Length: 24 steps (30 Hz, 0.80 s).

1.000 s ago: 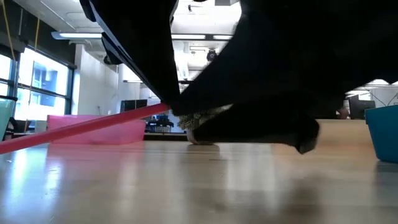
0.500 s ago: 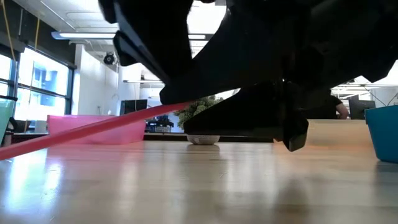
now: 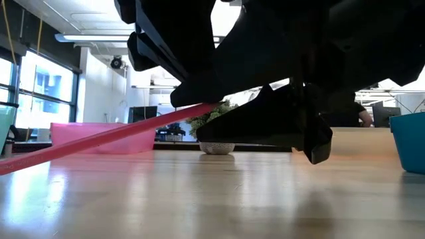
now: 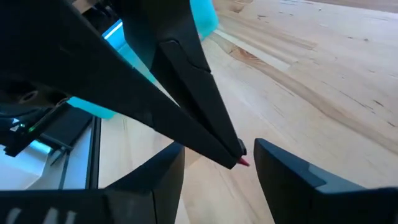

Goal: Sort crayons/erasers/pens/pencils in bins
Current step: Put the pink pencil into the green bin

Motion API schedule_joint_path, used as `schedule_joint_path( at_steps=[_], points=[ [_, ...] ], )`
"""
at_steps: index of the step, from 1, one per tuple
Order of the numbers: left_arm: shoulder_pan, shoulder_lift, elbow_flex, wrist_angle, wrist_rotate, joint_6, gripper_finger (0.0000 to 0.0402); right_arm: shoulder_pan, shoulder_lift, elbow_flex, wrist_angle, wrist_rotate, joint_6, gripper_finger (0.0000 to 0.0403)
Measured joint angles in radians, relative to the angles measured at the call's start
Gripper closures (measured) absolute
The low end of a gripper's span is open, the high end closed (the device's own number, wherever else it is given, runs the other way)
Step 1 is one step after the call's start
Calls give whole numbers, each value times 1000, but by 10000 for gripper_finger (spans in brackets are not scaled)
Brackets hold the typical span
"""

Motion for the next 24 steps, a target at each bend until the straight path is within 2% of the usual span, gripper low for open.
schedule_joint_path(
  at_steps=[4,13,24],
  points=[
    [0,0,0,10,0,-1,402,9,0,0,-1,24,23,218],
    [21,0,0,31,-1,-9,402,35,0,0,-29,151,128,220],
    [40,-1,0,19,-1,-25,402,36,0,0,-50,198,215,260]
  ],
)
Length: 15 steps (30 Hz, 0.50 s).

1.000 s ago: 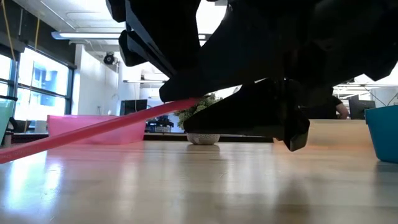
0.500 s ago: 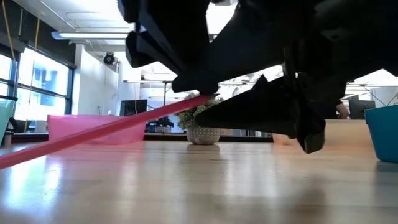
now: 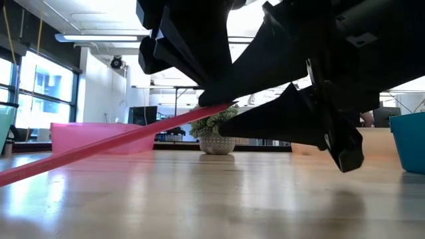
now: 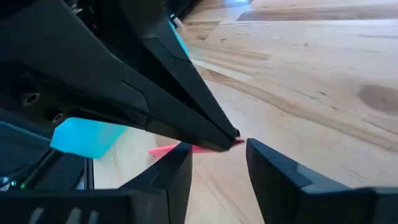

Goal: Sort crayons/erasers/pens/pencils in bins
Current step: Put the pink pencil into the green bin

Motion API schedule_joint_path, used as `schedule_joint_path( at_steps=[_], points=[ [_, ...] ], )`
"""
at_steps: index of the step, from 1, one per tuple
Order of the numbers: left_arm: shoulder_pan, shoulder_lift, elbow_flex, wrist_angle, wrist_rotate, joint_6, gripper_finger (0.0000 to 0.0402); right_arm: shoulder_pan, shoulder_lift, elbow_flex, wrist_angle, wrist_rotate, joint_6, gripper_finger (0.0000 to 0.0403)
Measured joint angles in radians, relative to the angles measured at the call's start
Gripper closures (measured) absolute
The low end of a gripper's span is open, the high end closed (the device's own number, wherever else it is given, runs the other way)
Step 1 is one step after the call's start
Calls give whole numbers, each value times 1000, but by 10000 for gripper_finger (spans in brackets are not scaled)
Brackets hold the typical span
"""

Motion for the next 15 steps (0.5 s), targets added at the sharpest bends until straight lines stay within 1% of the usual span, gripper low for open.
schedule_joint_path(
  at_steps=[3,11,15],
  points=[
    [7,0,0,-3,2,-3,402,3,0,0,-10,23,27,260],
    [12,-1,0,9,2,-17,401,12,0,0,-9,70,29,261],
    [14,0,0,6,-7,-29,401,15,13,0,10,113,30,261]
  ],
)
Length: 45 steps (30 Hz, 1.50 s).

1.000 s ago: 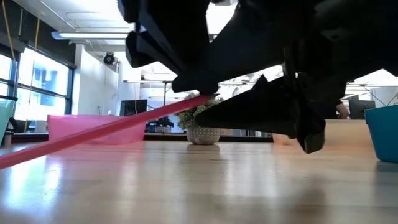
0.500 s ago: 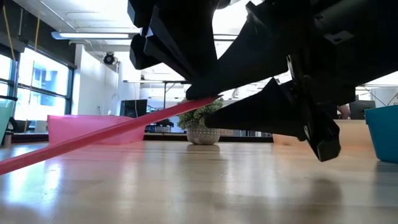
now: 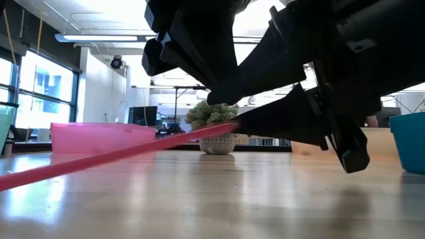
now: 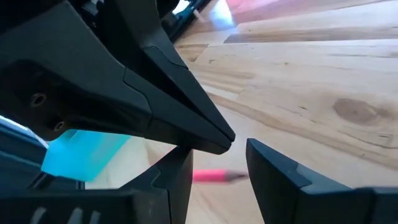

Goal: Sort crayons/erasers/pens/pencils in bins
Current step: Put the pink pencil into the green bin

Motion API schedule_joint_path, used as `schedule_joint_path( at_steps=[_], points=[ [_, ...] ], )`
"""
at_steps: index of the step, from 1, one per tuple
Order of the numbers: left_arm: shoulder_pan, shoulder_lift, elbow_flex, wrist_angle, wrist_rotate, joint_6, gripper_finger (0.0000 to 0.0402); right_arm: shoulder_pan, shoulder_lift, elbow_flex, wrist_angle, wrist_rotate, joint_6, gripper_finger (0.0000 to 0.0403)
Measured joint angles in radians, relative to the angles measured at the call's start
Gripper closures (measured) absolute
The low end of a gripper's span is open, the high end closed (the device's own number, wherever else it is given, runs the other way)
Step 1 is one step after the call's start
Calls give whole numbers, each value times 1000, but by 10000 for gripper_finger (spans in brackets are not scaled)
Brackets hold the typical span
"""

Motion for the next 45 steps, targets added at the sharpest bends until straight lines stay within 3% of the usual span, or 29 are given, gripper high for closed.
schedule_joint_path(
  at_steps=[12,17,23,30,36,45],
  points=[
    [7,1,0,2,29,29,401,3,21,0,47,-1,-5,261],
    [11,1,0,-64,112,84,401,2,20,0,52,-135,-70,261],
    [-19,-55,-1,-245,45,78,401,3,-17,1,24,-300,-199,261],
    [-72,-113,-1,-367,44,48,401,-33,-143,2,-213,-441,-328,261],
    [-141,-115,-1,-401,108,-6,401,-87,-254,2,-360,-620,-471,261],
    [-242,-115,-10,-442,145,-171,401,-175,-416,2,-558,-798,-699,261]
  ],
)
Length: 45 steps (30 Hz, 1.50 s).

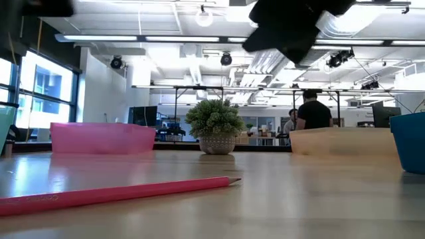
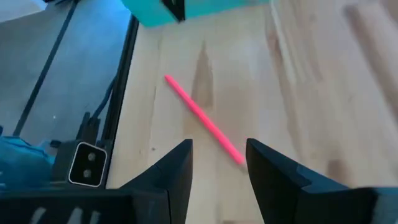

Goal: Sort crayons/erasers/pens/pencils in bins
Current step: Put the pink pencil into the green bin

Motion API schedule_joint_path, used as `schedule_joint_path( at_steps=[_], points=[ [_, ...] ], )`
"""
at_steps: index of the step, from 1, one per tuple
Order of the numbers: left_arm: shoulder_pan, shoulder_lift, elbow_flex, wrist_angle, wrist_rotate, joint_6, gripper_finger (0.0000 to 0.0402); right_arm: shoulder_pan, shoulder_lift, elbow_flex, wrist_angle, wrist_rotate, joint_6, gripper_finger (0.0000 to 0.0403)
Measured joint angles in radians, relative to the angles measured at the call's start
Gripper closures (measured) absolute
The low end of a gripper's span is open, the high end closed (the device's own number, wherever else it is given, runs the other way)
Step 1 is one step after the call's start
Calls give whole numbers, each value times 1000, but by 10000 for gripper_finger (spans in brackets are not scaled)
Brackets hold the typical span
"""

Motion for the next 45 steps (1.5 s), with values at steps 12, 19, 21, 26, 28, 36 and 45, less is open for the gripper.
schedule_joint_path(
  at_steps=[12,19,21,26,28,36,45],
  points=[
    [-126,0,0,-58,11,-233,402,-115,-76,115,-305,-99,-210,261],
    [-165,0,0,-80,57,-304,401,-134,-57,229,-430,-100,-339,261],
    [-180,0,0,-103,76,-329,401,-132,-54,229,-431,-101,-359,261],
    [-215,0,0,-183,96,-379,401,-131,-37,230,-435,-147,-366,261],
    [-221,0,0,-213,96,-382,401,-131,-18,230,-427,-160,-365,261],
    [-210,-55,0,-289,87,-354,402,-131,103,320,-452,-229,-375,261],
    [-221,-169,0,-369,24,-390,401,-130,258,443,-579,-229,-468,261]
  ],
)
